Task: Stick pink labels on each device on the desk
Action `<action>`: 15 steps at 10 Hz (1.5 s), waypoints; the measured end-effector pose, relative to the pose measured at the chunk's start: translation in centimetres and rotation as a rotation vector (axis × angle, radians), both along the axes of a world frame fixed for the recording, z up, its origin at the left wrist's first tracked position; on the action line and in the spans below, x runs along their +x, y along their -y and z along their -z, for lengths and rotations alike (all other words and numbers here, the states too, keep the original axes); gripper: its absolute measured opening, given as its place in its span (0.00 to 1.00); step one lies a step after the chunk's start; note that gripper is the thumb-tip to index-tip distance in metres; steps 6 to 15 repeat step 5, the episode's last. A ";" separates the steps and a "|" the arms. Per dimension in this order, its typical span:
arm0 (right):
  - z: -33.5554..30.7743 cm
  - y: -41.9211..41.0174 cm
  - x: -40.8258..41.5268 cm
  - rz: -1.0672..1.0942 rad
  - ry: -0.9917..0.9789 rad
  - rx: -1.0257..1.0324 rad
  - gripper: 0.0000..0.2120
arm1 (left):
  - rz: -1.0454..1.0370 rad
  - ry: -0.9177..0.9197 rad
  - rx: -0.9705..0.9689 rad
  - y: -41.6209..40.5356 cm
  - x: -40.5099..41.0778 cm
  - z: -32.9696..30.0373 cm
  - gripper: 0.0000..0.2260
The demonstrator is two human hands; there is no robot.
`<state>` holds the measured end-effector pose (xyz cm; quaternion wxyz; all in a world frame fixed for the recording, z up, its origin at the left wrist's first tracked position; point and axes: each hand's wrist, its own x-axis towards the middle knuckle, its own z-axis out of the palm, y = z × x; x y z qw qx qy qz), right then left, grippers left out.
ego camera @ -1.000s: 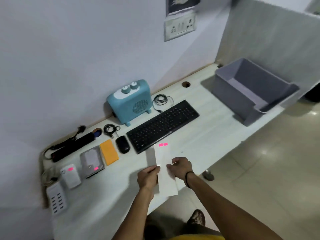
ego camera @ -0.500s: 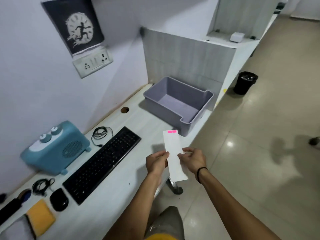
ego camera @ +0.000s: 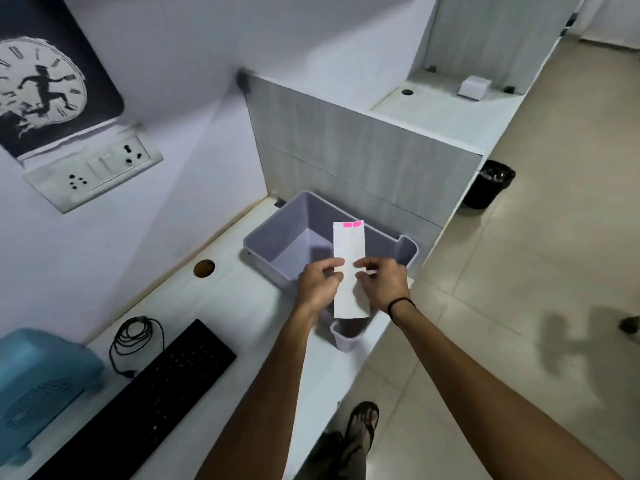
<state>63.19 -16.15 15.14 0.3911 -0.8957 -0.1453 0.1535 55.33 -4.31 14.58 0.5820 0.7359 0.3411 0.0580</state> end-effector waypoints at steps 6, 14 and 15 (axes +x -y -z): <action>8.1 -4.4 11.1 -0.449 -0.060 -0.324 0.19 | 0.500 -0.769 0.247 -3.0 9.9 5.7 0.21; 8.1 -4.4 11.1 -0.449 -0.060 -0.324 0.19 | 0.500 -0.769 0.247 -3.0 9.9 5.7 0.21; 8.1 -4.4 11.1 -0.449 -0.060 -0.324 0.19 | 0.500 -0.769 0.247 -3.0 9.9 5.7 0.21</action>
